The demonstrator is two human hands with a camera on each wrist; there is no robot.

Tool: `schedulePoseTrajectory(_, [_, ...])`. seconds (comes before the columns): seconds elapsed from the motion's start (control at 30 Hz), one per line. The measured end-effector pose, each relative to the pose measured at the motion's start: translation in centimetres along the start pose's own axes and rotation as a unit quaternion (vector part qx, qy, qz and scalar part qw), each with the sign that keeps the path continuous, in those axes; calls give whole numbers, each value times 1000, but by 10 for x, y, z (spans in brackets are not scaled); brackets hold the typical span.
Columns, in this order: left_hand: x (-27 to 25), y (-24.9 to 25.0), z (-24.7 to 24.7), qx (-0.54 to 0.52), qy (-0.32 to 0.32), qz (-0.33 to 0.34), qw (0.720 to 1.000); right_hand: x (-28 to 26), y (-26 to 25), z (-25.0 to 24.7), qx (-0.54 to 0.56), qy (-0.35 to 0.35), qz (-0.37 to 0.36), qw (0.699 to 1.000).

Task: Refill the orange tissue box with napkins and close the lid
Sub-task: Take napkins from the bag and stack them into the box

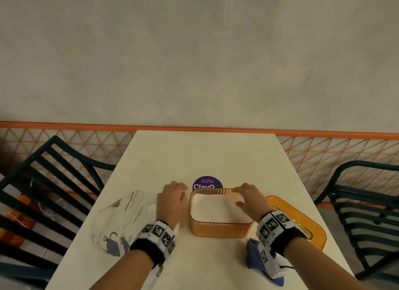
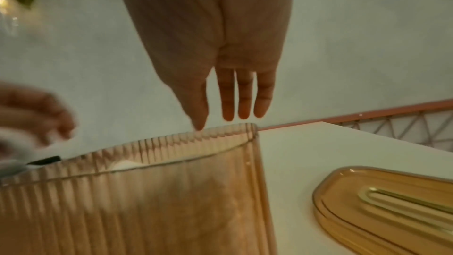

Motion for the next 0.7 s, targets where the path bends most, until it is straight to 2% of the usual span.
schedulePoseTrajectory(0.03, [-3,-22,0,-13,0,-71,997,-3,6,-4,0,35,17,999])
schedulePoseTrajectory(0.1, [-16,-60,11,17,-93,-217,972,-9,16,-2,-3,44,67,997])
schedulePoseTrajectory(0.13, [-23,-73,18,45,-149,-264,952,-10,20,3,2,31,93,995])
schedulePoseTrajectory(0.17, [-30,-81,25,70,-197,-283,936,-11,23,10,11,17,114,993])
schedulePoseTrajectory(0.23, [-41,-89,40,99,-254,-274,922,-12,25,20,25,-5,141,990])
schedulePoseTrajectory(0.33, [-49,-95,54,87,-269,-277,918,-13,24,27,30,-2,156,987])
schedulePoseTrajectory(0.43, [-48,-88,53,116,-231,-278,925,-14,21,27,21,9,160,987])
schedulePoseTrajectory(0.57, [-48,-78,45,204,-158,-242,935,-18,17,25,8,9,159,987])
schedulePoseTrajectory(0.7, [-50,-82,52,186,-166,-237,939,-19,13,24,3,11,160,987])
Point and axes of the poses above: each hand's wrist, its own x-axis towards the middle knuckle, its own z-axis out of the palm, y = z × x, the point moved 4 cm from there along x, towards the middle knuckle, and after that the axes turned 10 degrees about x, right-handed, at the moved point
